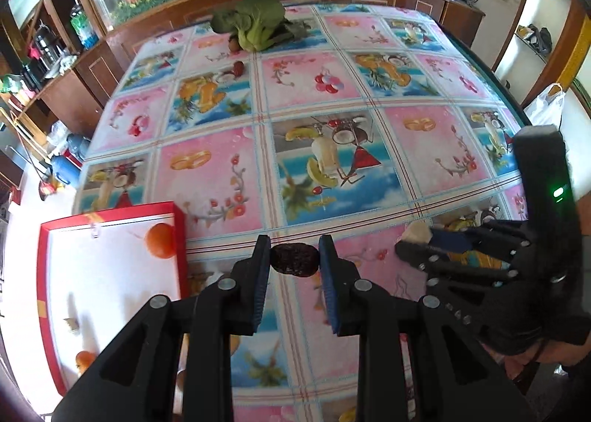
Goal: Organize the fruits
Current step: 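Carry the banana piece and the date over the white tray with both grippers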
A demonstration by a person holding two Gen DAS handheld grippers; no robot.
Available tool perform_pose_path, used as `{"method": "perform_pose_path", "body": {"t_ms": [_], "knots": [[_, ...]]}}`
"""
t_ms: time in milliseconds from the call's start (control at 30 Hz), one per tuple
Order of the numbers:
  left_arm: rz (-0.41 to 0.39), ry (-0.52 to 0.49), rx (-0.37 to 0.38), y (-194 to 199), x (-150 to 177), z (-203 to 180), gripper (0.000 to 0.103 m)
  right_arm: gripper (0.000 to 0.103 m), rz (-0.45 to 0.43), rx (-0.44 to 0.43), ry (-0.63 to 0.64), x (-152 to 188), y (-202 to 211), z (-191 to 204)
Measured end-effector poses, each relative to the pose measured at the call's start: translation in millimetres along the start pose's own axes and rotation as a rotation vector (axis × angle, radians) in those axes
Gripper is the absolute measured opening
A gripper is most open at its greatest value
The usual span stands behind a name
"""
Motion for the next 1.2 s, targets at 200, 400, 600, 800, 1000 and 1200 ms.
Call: {"method": "perform_pose_path", "body": {"t_ms": [200,400,600,800,1000,1200], "knots": [[-0.041,0.01,-0.025,22.7,9.1,15.9,0.028,0.025,0.0,-0.008,0.056,0.7,-2.9,28.7],[-0.066,0.025,-0.037,36.4,17.0,33.5,0.028,0.025,-0.017,-0.007,0.092,0.4,-3.5,53.2],[-0.085,0.038,-0.044,45.6,23.0,46.9,0.028,0.025,-0.033,-0.004,0.118,-0.1,-2.7,70.9],[-0.101,0.053,-0.065,53.8,29.1,63.9,0.028,0.025,-0.048,-0.007,0.139,-2.6,-2.9,89.2],[-0.103,0.089,-0.087,57.3,39.8,85.0,0.028,0.025,-0.054,-0.01,0.18,-1.7,-4.6,109.6],[-0.086,0.151,-0.103,55.2,58.3,108.4,0.028,0.024,-0.055,0.004,0.222,1.8,-5.0,122.2]]}}
Point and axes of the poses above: each gripper's, at about its wrist camera, not at the fingertips, and y roughly against the way its jaws point, z to its left, x to its underside, the point moved 2 cm from there along -y, roughly the way its jaws point, and after that the axes turned 5 degrees about -y, right-handed, at the moved point
